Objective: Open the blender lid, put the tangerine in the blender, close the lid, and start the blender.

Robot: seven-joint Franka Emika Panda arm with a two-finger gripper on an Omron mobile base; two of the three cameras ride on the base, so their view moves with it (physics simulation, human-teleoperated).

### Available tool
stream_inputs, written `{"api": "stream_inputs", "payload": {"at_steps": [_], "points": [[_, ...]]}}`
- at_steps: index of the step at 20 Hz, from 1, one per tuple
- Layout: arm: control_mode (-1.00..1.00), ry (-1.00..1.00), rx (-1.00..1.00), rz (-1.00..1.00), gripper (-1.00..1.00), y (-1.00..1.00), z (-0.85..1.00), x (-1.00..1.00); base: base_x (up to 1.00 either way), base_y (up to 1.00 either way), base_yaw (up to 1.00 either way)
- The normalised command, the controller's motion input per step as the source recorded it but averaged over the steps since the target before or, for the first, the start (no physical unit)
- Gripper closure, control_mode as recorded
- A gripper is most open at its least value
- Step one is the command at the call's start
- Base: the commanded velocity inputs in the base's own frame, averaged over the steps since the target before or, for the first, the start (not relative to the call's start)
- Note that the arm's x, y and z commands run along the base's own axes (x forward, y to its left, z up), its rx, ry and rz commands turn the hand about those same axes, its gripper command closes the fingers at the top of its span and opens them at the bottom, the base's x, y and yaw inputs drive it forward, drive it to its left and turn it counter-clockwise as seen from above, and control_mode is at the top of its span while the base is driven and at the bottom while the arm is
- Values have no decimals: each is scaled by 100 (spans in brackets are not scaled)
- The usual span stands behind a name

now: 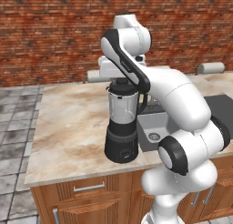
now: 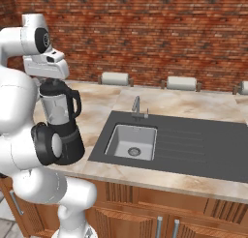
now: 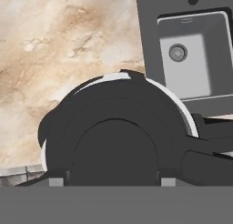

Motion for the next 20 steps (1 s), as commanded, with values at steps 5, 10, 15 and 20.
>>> {"api": "stream_inputs", "payload": {"at_steps": [5, 10, 15, 20], "points": [[-100, -2, 0, 0, -100, 0, 0, 0, 0, 0, 0], [-100, -2, 0, 0, -100, 0, 17, 0, 0, 0, 0], [-100, -13, 0, 0, -100, -2, 49, -22, 0, 0, 0], [-100, -41, 0, 0, -100, -1, 18, -91, 0, 0, 0]]}}
